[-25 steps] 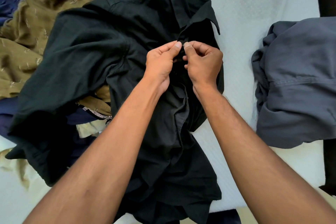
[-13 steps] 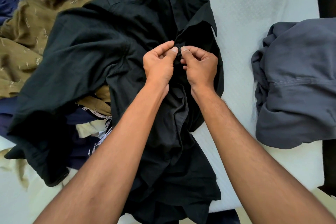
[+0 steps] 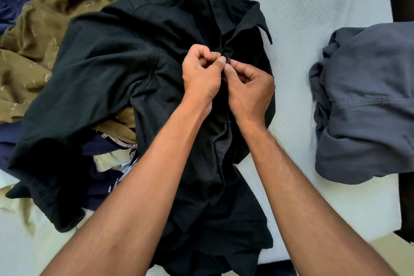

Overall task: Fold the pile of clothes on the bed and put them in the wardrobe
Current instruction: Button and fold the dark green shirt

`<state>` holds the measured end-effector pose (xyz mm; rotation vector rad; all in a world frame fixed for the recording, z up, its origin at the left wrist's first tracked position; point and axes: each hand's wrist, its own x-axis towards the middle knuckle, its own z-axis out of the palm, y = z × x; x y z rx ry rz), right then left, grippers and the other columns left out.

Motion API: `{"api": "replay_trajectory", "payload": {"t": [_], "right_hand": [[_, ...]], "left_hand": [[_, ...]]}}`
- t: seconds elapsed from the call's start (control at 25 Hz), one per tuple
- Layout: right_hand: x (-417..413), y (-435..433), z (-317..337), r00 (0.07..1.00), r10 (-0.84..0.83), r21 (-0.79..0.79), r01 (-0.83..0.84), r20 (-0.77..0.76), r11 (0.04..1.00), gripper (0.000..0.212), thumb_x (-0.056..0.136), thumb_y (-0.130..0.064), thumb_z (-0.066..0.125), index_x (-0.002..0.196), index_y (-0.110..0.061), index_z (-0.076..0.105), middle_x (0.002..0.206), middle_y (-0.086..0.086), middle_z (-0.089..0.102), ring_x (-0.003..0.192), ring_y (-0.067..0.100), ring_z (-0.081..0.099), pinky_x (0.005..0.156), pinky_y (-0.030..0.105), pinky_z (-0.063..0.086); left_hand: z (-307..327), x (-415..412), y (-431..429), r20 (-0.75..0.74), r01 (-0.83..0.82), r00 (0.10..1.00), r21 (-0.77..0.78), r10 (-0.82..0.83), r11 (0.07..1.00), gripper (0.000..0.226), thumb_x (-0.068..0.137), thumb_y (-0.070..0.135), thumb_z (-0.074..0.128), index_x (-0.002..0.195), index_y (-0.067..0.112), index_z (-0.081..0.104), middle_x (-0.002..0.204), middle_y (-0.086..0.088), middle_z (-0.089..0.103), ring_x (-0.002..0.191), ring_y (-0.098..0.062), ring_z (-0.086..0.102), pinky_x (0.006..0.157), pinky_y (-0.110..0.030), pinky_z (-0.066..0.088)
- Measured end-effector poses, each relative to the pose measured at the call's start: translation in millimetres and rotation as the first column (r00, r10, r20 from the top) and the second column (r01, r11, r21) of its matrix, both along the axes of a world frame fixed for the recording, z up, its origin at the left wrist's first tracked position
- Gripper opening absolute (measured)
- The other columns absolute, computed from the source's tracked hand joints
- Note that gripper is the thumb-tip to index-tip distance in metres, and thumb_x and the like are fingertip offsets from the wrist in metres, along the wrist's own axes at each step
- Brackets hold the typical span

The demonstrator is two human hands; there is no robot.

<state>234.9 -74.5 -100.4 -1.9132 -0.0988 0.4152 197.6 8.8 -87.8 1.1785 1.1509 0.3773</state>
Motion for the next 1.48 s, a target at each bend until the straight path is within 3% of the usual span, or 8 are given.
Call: {"api": "replay_trajectory", "payload": {"t": [0.12,0.4,0.52,0.68,0.88,1.04,1.28,1.48], "right_hand": [[4.2,-9.7,0.8,1.0,0.02,0.007,-0.02,0.002,1.0,0.02,0.089,-0.017,0.079,0.106,-0.007,0.08,0.097,-0.002,0.079,0.091,0.002,0.074,0.084,0.026,0.061],[10.5,-8.4,3.7,0.947,-0.146,0.122,0.187,-0.285,0.975,0.008,0.085,-0.006,0.079,0.092,-0.002,0.081,0.081,-0.001,0.078,0.075,0.016,0.076,0.073,0.033,0.063],[17.1,-10.2,6.1,0.87,-0.107,0.239,0.248,-0.482,0.939,0.004,0.086,0.001,0.076,0.084,-0.001,0.078,0.079,0.006,0.077,0.068,0.015,0.072,0.064,0.023,0.058],[28.4,-15.5,6.8,0.701,0.024,0.321,0.296,-0.713,0.899,0.004,0.089,0.001,0.071,0.088,-0.002,0.074,0.071,0.005,0.072,0.061,0.011,0.069,0.056,0.016,0.055],[25.1,-8.1,4.3,0.802,0.067,0.304,0.147,-0.594,0.941,0.005,0.088,0.0,0.075,0.091,-0.004,0.077,0.081,0.005,0.076,0.074,0.012,0.071,0.069,0.02,0.058],[18.2,-7.0,4.6,0.907,-0.01,0.177,0.093,-0.42,0.98,0.017,0.088,-0.02,0.081,0.09,-0.003,0.079,0.081,0.008,0.077,0.075,0.016,0.073,0.073,0.027,0.06],[28.2,-8.8,6.5,0.87,0.022,0.093,0.028,-0.493,0.995,0.008,0.088,-0.013,0.078,0.089,-0.005,0.079,0.08,0.009,0.077,0.072,0.013,0.071,0.07,0.024,0.057],[41.3,-1.6,19.9,0.859,-0.114,0.053,0.162,-0.499,0.985,0.034,0.087,-0.046,0.078,0.091,-0.012,0.076,0.085,0.009,0.076,0.081,0.023,0.075,0.068,0.03,0.063]], "left_hand": [[0.2,-0.4,3.4,-0.031,0.128,0.991,0.056,-0.127,0.99,0.034,0.087,-0.005,0.064,0.075,0.019,0.044,0.078,0.003,0.063,0.075,-0.01,0.06,0.077,-0.028,0.054],[8.0,-0.6,8.4,-0.05,0.276,0.961,0.15,-0.271,0.949,0.041,0.085,-0.003,0.068,0.071,0.02,0.038,0.078,-0.002,0.066,0.073,-0.01,0.061,0.071,-0.024,0.054],[9.4,0.2,12.7,-0.071,0.307,0.951,0.137,-0.3,0.942,0.042,0.085,0.001,0.069,0.071,0.022,0.034,0.08,-0.005,0.068,0.073,-0.015,0.061,0.063,-0.028,0.051],[5.0,-3.2,14.5,-0.035,0.282,0.959,0.059,-0.28,0.958,0.03,0.087,0.003,0.069,0.074,0.02,0.048,0.08,-0.005,0.065,0.075,-0.015,0.06,0.074,-0.033,0.052],[1.4,-9.5,15.9,-0.089,0.203,0.976,0.054,-0.198,0.978,0.016,0.09,0.01,0.072,0.106,0.014,0.072,0.079,0.004,0.072,0.072,-0.003,0.066,0.078,-0.021,0.055],[-0.8,-11.3,13.8,-0.161,0.325,0.941,0.187,-0.297,0.927,0.013,0.089,0.018,0.072,0.1,0.021,0.078,0.089,0.004,0.077,0.088,-0.012,0.073,0.087,-0.037,0.06],[8.4,-16.2,22.5,-0.29,0.441,0.88,0.202,-0.377,0.875,0.009,0.084,0.019,0.073,0.083,0.027,0.077,0.075,0.01,0.073,0.07,-0.002,0.065,0.072,-0.023,0.055],[34.4,3.5,39.5,-0.505,0.68,0.721,0.386,-0.474,0.623,0.019,0.074,0.041,0.06,0.078,0.029,0.073,0.065,0.012,0.068,0.071,-0.009,0.066,0.073,-0.03,0.054]]}}
